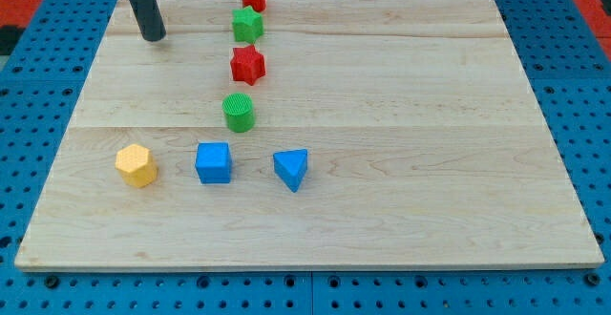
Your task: Slide the red star a bit up
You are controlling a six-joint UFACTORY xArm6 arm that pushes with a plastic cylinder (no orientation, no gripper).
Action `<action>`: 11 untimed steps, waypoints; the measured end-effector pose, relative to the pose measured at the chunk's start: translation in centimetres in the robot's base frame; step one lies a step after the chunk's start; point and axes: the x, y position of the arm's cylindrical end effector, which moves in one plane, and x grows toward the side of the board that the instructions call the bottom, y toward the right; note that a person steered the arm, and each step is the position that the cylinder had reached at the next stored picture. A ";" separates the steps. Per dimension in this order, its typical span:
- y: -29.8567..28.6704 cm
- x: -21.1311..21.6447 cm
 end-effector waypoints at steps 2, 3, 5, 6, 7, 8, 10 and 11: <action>0.7 3.2; 0.6 3.4; 2.6 7.0; 5.4 8.6; 6.1 8.1; 8.8 7.3; 16.4 5.4; 18.5 5.3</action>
